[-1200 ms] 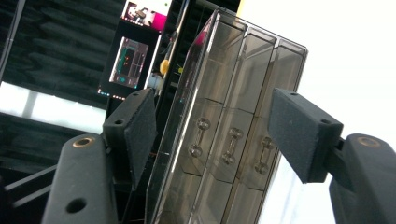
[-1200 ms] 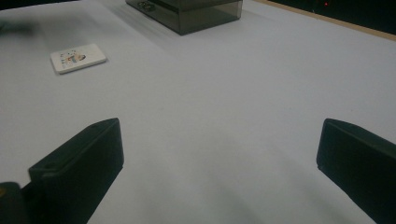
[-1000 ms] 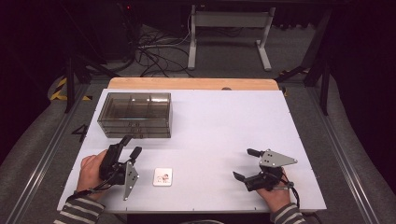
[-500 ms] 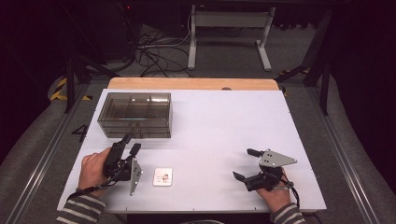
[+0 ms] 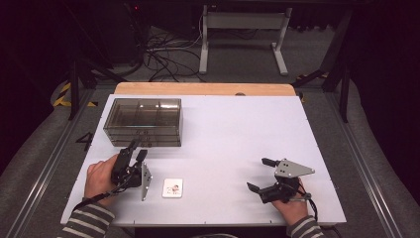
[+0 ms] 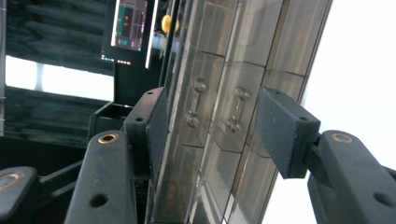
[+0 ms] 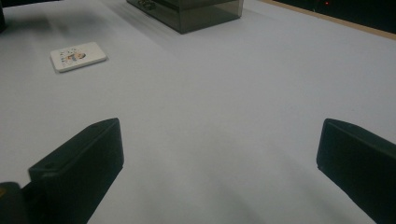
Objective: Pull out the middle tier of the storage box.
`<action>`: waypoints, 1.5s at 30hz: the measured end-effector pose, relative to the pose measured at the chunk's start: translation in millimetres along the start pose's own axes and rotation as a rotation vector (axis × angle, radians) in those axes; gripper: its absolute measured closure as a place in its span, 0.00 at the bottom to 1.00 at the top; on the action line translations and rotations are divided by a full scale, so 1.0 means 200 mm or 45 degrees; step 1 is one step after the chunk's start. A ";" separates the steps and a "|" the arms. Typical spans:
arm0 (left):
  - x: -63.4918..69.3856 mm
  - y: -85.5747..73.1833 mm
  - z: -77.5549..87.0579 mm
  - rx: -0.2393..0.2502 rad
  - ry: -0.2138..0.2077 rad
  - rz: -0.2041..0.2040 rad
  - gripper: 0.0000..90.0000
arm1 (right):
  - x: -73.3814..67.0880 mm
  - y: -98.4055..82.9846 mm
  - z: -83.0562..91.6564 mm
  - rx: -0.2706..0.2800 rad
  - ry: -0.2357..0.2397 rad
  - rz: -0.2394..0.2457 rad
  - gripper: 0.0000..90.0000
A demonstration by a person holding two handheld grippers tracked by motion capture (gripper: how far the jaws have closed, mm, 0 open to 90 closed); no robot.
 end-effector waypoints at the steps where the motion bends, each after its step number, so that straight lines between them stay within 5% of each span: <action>1: 0.01 -0.01 -0.01 -0.011 -0.006 0.000 0.51 | 0.00 0.00 0.00 0.000 0.000 0.001 0.02; 20: 0.04 -0.07 -0.10 -0.087 -0.051 -0.009 0.63 | 0.00 0.00 0.00 -0.007 -0.001 0.002 0.02; 45: 0.07 -0.11 -0.20 -0.141 -0.052 -0.114 0.72 | 0.00 0.00 0.00 -0.008 0.002 0.008 0.02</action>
Point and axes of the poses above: each handheld gripper's, and its own axes: z roughly backward along the jaws, y roughly out of its top, x roughly to its right, the point moved 10 cm from there along -z, roughly forward along the jaws, and after that the axes turned 4 degrees about -y, right-handed, at the moved point
